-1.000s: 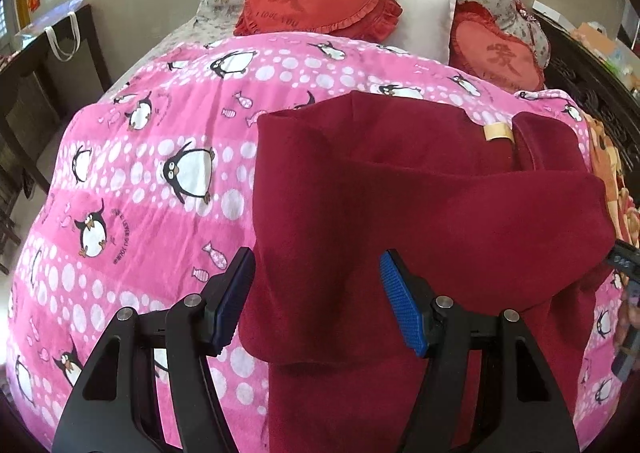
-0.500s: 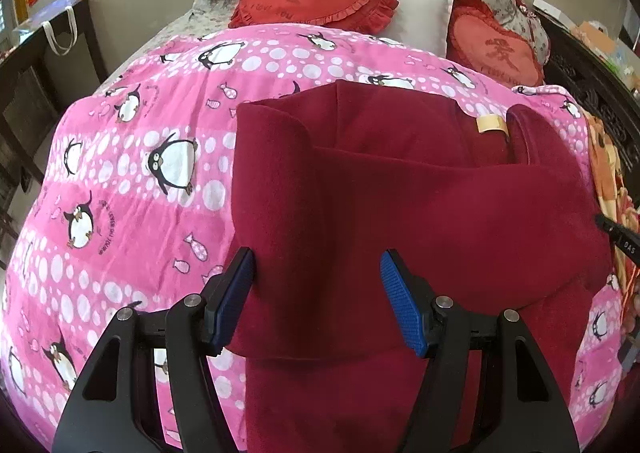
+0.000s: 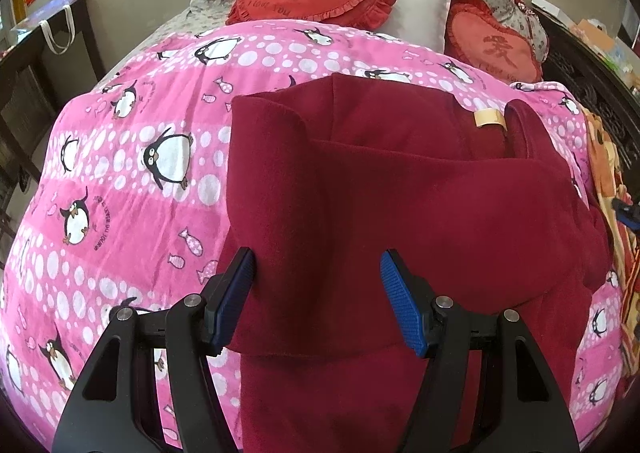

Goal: Fold small clothes

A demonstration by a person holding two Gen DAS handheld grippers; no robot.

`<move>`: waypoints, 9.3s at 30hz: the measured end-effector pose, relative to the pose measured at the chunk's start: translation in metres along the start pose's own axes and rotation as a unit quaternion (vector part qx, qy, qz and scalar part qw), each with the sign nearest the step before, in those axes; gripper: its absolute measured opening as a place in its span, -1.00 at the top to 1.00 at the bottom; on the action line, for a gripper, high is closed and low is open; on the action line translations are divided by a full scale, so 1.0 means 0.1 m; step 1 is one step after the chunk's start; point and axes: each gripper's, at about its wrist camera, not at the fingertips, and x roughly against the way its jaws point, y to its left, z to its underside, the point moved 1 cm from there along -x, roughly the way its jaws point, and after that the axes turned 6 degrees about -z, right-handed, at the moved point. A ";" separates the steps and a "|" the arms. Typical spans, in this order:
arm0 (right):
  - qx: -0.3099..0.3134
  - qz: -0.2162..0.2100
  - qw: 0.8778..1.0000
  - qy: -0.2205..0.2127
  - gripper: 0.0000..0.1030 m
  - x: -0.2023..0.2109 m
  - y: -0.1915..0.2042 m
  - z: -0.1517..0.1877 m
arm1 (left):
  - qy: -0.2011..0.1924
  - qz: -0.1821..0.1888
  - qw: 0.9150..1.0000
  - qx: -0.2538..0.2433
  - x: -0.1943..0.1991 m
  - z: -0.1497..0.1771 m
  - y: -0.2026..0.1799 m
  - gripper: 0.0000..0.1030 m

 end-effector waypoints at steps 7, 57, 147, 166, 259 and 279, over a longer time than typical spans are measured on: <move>0.030 0.015 0.997 0.064 0.10 -0.67 0.02 -0.23 | 0.007 -0.008 1.000 -0.012 0.00 0.01 -0.03 -0.27; 0.074 -0.303 0.946 0.091 -0.03 0.10 2.16 0.81 | 0.004 0.065 0.997 0.048 0.21 0.00 0.37 -0.27; 0.087 -0.221 0.961 0.139 0.14 1.23 1.33 1.98 | 0.133 0.119 0.984 0.019 0.98 1.84 0.86 -0.09; -0.038 -0.260 0.930 0.258 -0.04 1.18 0.75 3.13 | 0.182 0.185 0.962 0.088 0.91 2.20 0.62 -0.52; 0.029 -0.343 0.932 0.116 0.68 1.39 1.18 2.01 | 0.118 0.182 0.976 0.029 1.11 1.51 0.61 0.78; -0.082 -0.288 0.952 0.060 0.34 -0.19 1.29 -0.19 | 0.010 0.171 0.985 0.032 0.20 -0.87 0.37 0.68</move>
